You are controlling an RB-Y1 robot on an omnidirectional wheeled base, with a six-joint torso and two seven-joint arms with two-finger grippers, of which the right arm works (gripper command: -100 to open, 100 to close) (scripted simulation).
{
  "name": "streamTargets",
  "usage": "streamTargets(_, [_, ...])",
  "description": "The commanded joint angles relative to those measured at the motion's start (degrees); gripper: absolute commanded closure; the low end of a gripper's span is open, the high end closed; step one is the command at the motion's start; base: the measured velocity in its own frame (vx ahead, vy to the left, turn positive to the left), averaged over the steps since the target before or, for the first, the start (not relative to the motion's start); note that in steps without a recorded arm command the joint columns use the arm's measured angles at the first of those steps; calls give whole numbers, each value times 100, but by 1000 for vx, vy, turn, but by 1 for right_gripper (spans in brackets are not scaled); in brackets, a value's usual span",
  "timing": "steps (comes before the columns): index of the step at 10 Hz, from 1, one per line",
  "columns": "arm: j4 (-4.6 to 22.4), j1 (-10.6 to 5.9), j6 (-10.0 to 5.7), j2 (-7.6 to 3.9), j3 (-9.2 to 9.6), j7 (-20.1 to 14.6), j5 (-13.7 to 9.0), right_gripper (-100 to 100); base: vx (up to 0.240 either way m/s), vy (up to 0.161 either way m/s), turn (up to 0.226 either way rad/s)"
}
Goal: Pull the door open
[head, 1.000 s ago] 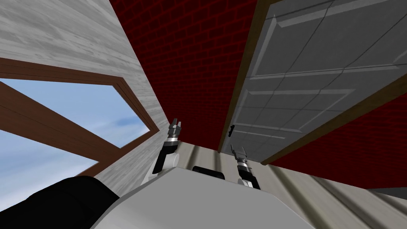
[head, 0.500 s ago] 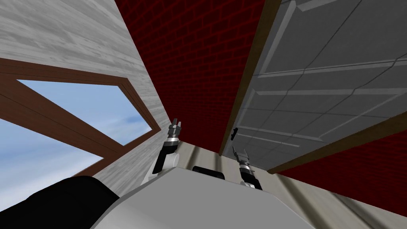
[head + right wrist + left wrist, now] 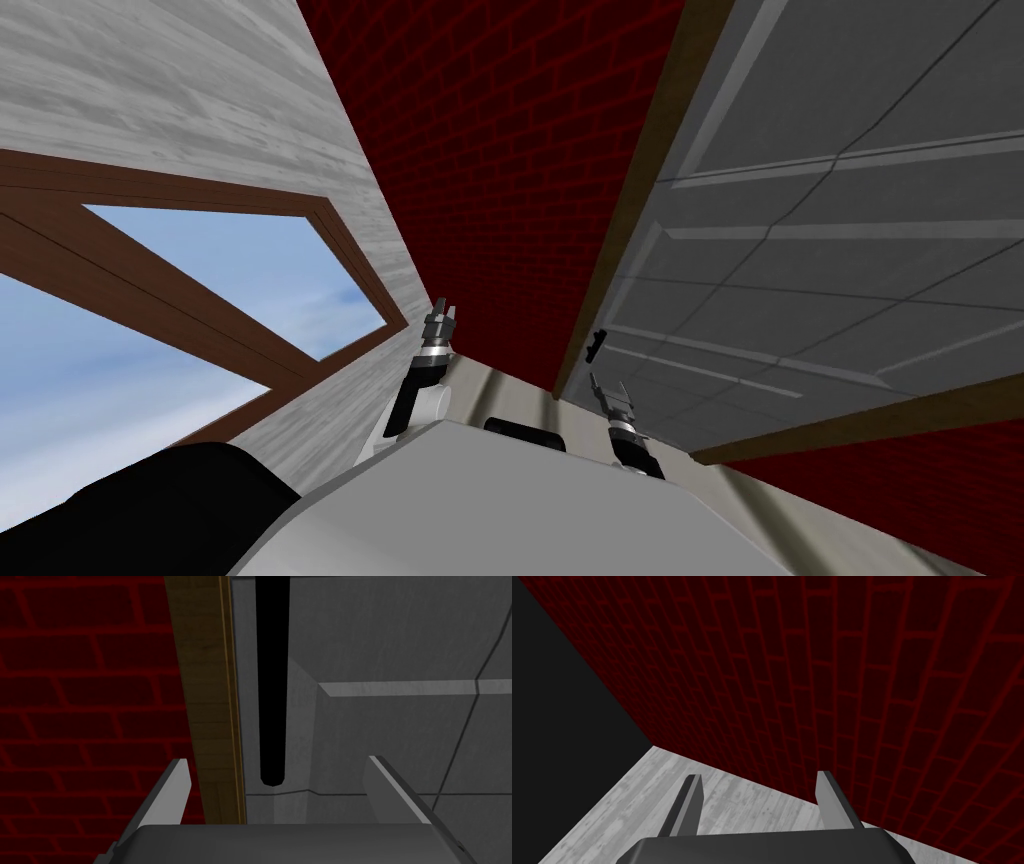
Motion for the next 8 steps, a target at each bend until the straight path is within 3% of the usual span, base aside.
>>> streamTargets(1, [0,0,0,0,0,0,0,-100,36,-19,22])
streamTargets(5, [266,1,-111,-148,-158,-282,-79,-100,168,-5,118])
streamTargets(8, [483,5,-196,-272,-296,-506,-141,-100,208,-51,144])
